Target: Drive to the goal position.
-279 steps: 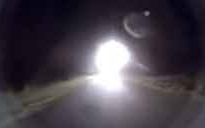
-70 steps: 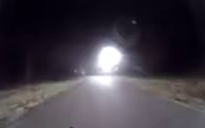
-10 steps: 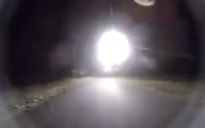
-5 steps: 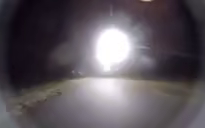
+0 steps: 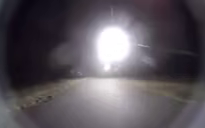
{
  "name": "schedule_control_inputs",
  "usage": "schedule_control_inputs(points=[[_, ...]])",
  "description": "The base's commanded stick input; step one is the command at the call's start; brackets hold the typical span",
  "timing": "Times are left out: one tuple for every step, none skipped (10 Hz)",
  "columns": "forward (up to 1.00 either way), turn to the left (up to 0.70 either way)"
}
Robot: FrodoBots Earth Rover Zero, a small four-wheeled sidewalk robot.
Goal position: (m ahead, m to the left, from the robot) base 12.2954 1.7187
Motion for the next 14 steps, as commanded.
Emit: schedule_control_inputs(points=[[0.99, 0.06], [0.99, 0.06], [0.99, 0.05], [0.99, 0.05], [0.99, 0.07], [0.99, 0.10], [0.99, 0.11], [0.99, 0.11], [0.99, 0.10], [0.99, 0.08], [0.99, 0.06], [0.99, 0.04], [0.99, 0.04], [0.99, 0.04]])
